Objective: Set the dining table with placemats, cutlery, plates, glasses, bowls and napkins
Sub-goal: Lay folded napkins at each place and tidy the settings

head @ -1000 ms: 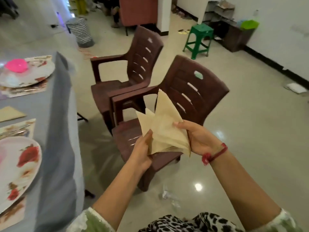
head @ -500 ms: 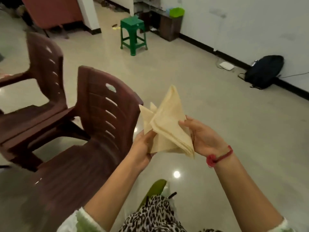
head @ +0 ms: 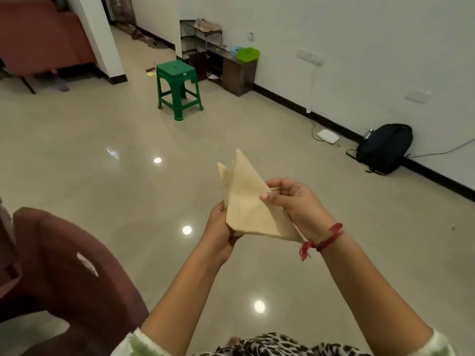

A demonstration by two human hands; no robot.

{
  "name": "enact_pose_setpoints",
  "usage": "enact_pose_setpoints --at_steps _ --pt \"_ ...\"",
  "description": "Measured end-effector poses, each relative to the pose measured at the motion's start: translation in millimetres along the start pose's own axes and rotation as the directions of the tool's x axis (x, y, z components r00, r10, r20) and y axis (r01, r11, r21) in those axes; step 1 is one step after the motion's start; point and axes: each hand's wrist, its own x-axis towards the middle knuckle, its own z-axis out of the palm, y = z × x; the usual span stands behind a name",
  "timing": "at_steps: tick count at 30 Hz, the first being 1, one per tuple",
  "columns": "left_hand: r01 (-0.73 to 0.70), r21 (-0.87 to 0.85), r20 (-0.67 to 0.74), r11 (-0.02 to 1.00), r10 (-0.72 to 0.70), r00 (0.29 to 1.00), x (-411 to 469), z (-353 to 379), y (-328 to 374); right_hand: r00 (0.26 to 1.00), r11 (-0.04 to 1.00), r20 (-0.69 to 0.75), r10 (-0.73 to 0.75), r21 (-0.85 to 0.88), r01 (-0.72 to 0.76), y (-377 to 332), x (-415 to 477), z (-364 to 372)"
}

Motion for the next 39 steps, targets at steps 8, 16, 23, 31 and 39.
enact_pose_setpoints --at_steps 8,16,23,31,39 --pt "-0.121 -0.259 -0.259 0.958 0.052 0.965 110.6 -45.6 68.7 1.000 0.994 -0.007 0.005 0.112 -0.004 -54.4 167.0 40.7" --pt "-0.314 -0.335 -0.632 0.888 0.035 0.774 219.5 -145.8 143.5 0.816 0.987 0.555 0.161 -0.103 -0.125 -98.5 364.2 160.0" --pt "-0.441 -0.195 -0.816 0.876 0.105 0.568 271.2 -245.2 217.6 0.541 0.962 0.813 0.216 -0.271 0.023 -107.5 460.6 317.2" --pt "-0.569 -0.068 -0.927 0.819 0.159 0.341 309.3 -414.6 306.7 0.383 0.942 0.877 0.290 -0.332 0.046 -124.2 554.3 517.2" --pt "-0.654 0.059 -0.984 0.754 0.155 0.090 318.4 -585.1 427.7 0.270 0.960 0.923 0.275 -0.281 -0.019 -179.8 619.5 717.4"
